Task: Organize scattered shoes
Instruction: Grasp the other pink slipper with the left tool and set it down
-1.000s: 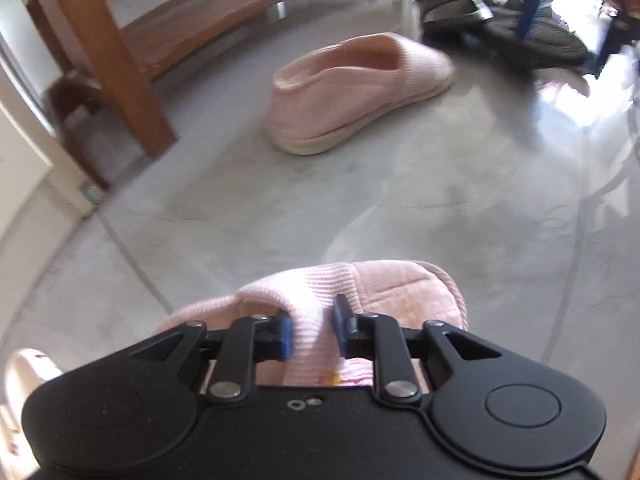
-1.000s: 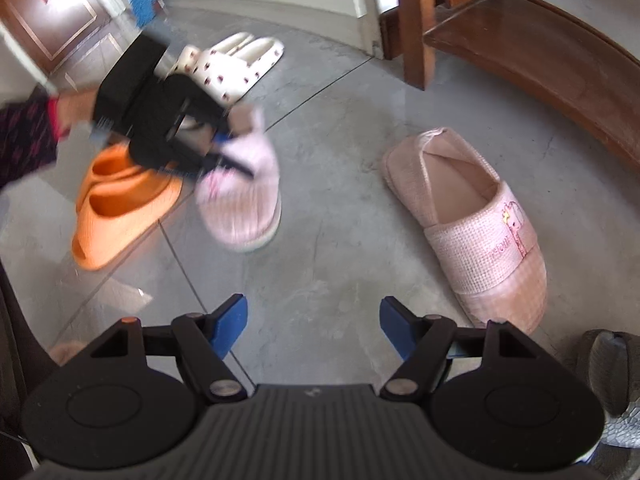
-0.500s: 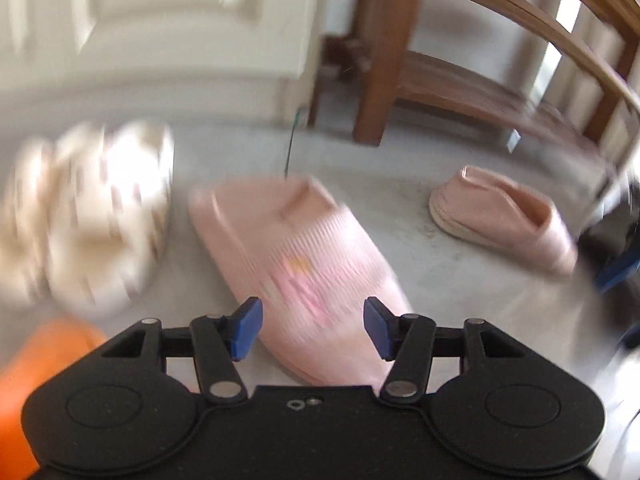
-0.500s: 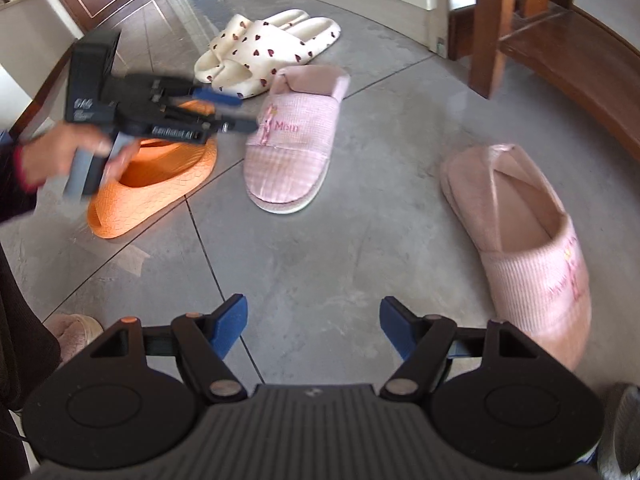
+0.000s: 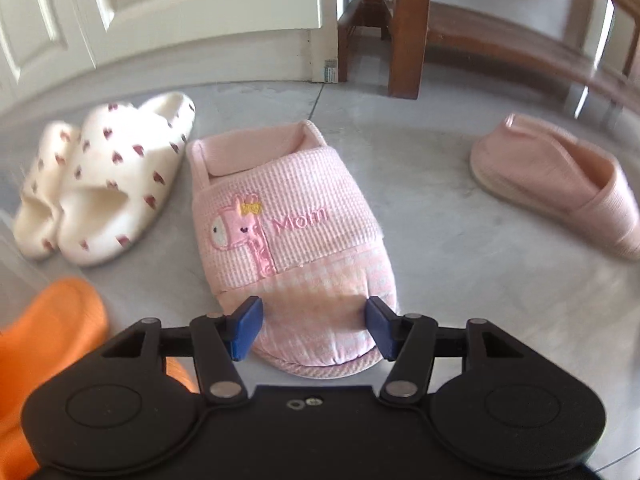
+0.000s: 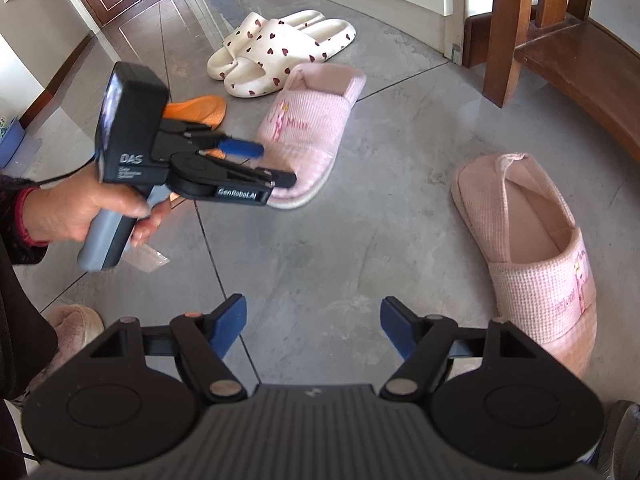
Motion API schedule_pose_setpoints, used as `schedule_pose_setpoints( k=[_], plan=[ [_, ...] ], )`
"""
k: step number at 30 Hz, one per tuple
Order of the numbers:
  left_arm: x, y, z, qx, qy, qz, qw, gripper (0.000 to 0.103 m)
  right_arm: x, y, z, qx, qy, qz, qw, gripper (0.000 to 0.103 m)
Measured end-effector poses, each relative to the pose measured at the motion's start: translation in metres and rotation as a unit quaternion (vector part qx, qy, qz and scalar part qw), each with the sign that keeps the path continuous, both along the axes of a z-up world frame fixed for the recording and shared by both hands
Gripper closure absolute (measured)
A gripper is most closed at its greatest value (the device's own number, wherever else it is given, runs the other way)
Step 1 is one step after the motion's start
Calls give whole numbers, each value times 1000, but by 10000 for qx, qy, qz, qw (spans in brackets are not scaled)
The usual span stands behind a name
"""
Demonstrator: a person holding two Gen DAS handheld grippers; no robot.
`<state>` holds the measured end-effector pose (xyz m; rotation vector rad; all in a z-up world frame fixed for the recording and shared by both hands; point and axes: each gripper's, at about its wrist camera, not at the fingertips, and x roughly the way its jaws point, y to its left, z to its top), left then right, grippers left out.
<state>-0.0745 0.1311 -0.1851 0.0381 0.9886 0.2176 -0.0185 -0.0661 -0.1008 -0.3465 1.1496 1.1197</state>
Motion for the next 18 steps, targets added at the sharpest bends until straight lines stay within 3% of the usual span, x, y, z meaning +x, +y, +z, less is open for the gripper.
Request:
schedule_pose_setpoints(
  k=[8,13,16,18],
  plan=[
    [23,31,1,435,55,75,9990,43,-8,6,1,-14,0,179,9998,26],
    [16,26,13,711,-341,526,9955,45,-10,0,5,-71,-114,192,9997,26],
    [1,-2,25,-115,-712,137,9973,45,-7,-13,9,-87,-154,74,9998,26],
    [1,-22,28,-810,-918,-333,9919,45,-4,-29,12,-123,-241,-84,9996,26]
  ],
)
